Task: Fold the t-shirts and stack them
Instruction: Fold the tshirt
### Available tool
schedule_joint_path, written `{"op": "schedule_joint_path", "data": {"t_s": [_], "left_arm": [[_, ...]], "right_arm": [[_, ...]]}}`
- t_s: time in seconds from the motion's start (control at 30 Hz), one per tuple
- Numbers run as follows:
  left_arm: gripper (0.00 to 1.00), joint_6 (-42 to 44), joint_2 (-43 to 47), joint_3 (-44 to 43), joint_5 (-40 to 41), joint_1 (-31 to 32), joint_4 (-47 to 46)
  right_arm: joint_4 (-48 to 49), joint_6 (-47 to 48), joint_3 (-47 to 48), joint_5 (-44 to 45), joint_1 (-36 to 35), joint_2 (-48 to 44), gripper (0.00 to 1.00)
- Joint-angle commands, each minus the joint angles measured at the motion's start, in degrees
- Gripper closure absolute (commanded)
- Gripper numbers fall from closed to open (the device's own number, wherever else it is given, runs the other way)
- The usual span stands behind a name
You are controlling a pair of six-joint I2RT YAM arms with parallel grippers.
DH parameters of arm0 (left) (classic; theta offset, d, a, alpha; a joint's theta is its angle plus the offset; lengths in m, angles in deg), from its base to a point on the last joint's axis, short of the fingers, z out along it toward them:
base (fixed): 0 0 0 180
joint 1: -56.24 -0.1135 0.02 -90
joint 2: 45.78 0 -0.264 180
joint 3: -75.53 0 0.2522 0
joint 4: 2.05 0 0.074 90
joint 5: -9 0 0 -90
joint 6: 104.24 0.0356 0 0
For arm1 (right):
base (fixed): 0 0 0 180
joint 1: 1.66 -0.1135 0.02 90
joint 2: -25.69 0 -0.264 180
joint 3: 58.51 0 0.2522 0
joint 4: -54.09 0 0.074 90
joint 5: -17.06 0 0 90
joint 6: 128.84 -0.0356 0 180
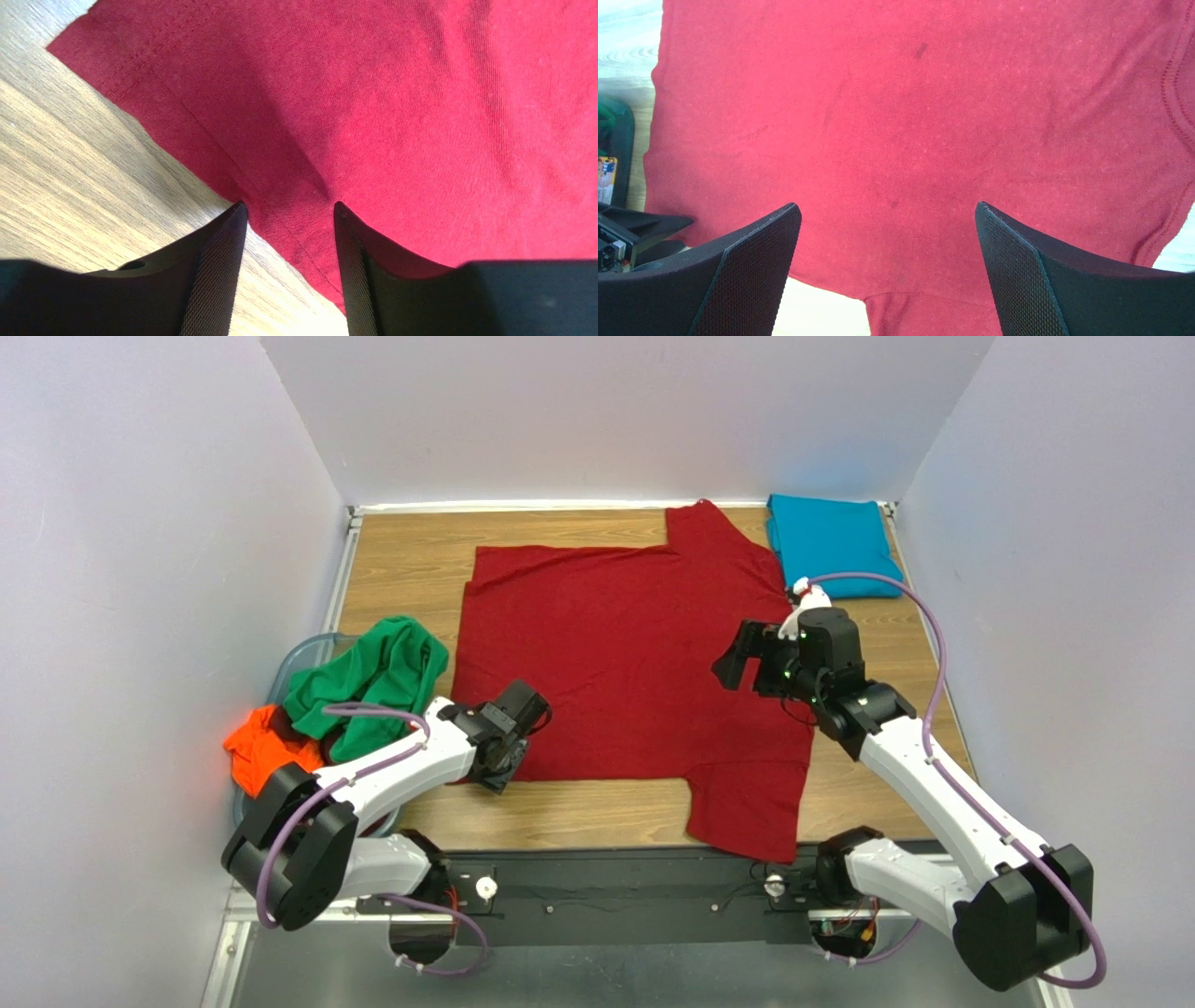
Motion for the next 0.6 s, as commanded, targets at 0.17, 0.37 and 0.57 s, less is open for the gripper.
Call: {"op": "schedule_joint_path", "data": {"t_s": [0.17, 0.37, 0.57], "left_arm": [[0.58, 1.06, -1.07, 3.16, 1.99, -2.09, -2.31], [1.0, 1.67, -0.8, 3.34, 2.25, -2.1, -2.57], [1.0, 3.52, -0.02, 3.25, 1.64, -2.1, -2.66]], "right_arm": [[0.14, 0.89, -0.86, 1.75, 0.06, -0.36, 0.0], [-0.39, 1.24, -1.39, 0.27, 0.06, -0.36, 0.0], [-6.44, 1.94, 0.1, -6.93, -0.47, 0.87, 0.0]]}}
